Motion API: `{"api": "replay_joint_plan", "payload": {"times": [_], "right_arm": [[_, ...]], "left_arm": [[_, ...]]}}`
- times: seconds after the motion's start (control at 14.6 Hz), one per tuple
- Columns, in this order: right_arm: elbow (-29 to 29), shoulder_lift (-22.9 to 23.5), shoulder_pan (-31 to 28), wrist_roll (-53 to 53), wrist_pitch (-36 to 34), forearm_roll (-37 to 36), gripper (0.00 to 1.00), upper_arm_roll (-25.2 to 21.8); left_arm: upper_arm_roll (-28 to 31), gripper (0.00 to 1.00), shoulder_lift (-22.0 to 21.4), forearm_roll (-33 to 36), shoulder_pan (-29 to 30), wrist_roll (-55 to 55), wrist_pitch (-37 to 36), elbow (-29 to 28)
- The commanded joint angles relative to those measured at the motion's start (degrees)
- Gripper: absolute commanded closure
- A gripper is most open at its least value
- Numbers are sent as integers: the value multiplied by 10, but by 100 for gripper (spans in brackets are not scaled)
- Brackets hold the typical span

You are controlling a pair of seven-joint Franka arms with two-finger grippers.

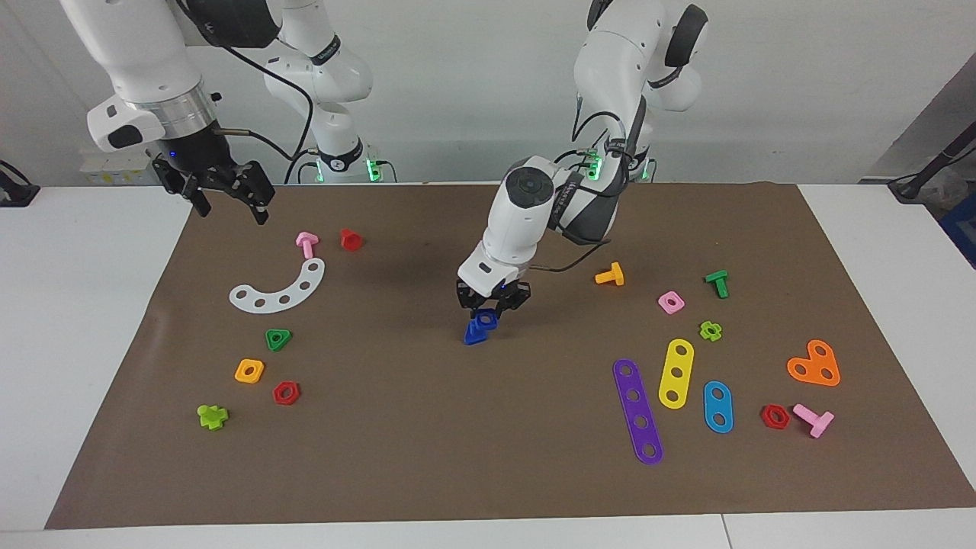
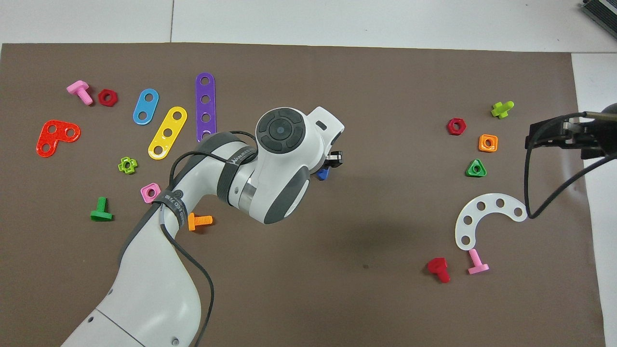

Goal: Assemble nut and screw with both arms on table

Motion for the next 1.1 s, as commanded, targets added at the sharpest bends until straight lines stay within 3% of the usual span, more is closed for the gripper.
{"api": "replay_joint_plan", "payload": {"times": [0.0,1.03], "right_arm": [[7,-1,-1,-24,-26,18,0,5],[-23,-15,2,-25,-19,18,0,6]], "left_arm": [[10,100,15,-10,-16,-13,-8,26],[13,100,48,-5,-36,-48,19,4]]}}
